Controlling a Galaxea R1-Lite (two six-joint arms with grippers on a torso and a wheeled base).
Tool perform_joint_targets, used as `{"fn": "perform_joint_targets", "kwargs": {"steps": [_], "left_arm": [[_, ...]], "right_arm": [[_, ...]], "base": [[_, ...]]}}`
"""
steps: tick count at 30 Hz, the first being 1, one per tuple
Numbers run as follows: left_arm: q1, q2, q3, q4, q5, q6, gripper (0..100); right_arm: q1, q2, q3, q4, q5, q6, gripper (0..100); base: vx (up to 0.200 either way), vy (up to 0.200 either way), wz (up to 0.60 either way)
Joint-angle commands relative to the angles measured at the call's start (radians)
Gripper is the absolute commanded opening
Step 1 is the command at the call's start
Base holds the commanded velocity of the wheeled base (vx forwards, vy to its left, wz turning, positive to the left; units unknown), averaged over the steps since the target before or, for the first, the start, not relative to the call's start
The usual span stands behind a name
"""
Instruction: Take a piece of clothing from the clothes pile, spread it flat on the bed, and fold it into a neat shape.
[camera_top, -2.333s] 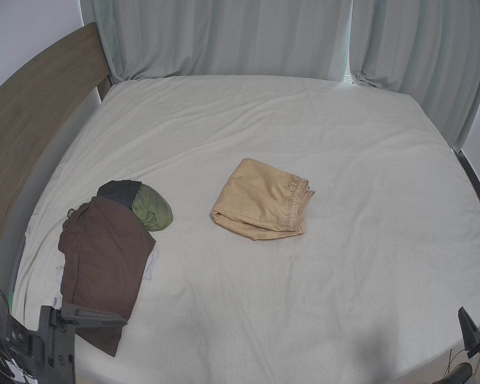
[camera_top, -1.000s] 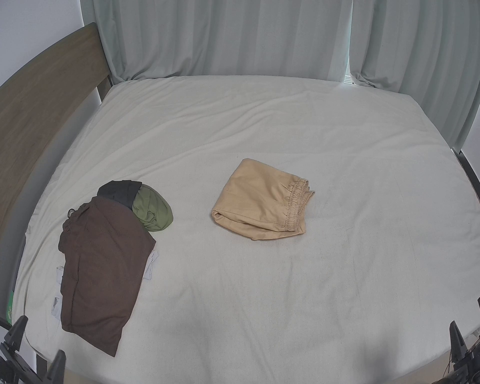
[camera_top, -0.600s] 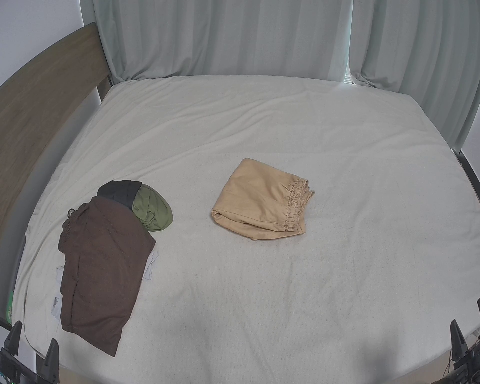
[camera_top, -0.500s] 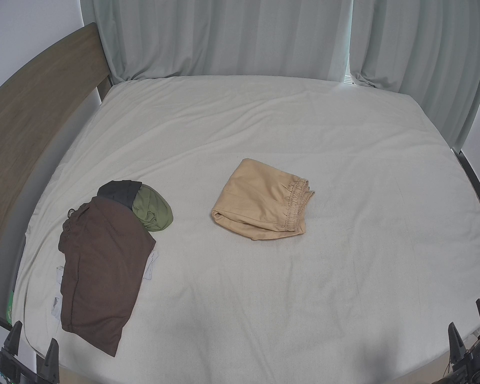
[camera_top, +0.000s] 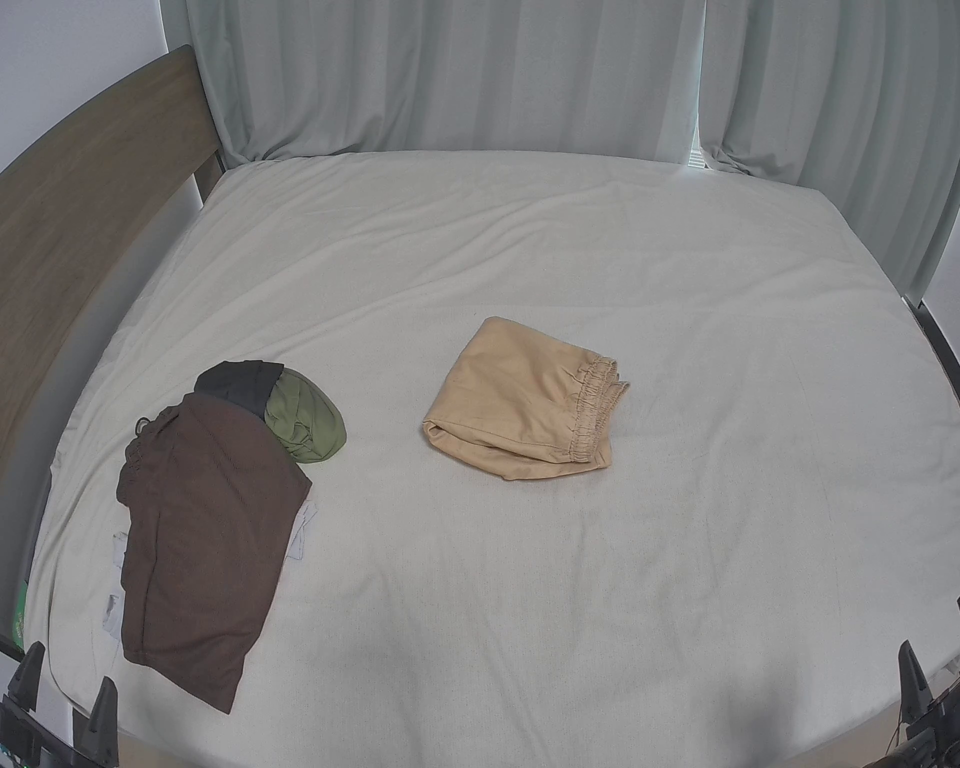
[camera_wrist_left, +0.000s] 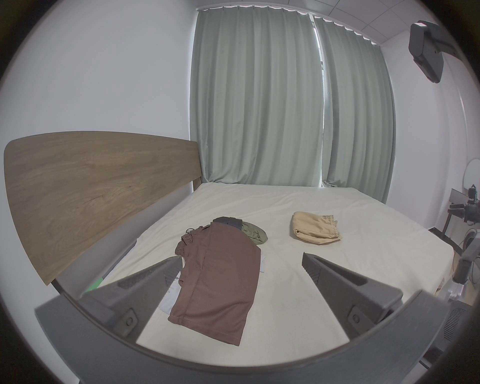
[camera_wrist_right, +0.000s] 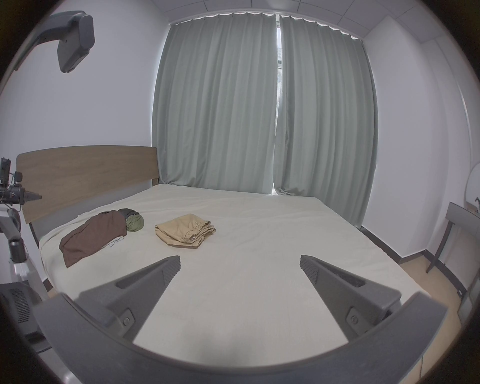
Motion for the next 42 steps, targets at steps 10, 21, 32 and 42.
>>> {"fn": "perform_joint_targets", "kwargs": {"steps": [10,21,32,42], "left_arm": [[0.000,-0.014,0.018,0.000,0.000,0.001,100],[0.000,-0.014,0.018,0.000,-0.004,0.016,100],[0.000,-0.014,0.018,0.000,-0.010,0.031,100],[0.000,-0.014,0.018,0.000,-0.010,0.030,100]], "right_arm": [[-0.003,-0.011,0.012,0.070,-0.015,0.061,100],[-0.002,-0.011,0.016,0.053,-0.009,0.058,100],[0.001,-0.011,0.016,0.056,-0.014,0.072,100],[-0.002,-0.011,0.013,0.060,-0.014,0.069,100]], "base": [[0.000,0.000,0.00],[0.000,0.000,0.00],[0.000,0.000,0.00],[0.000,0.000,0.00]]}}
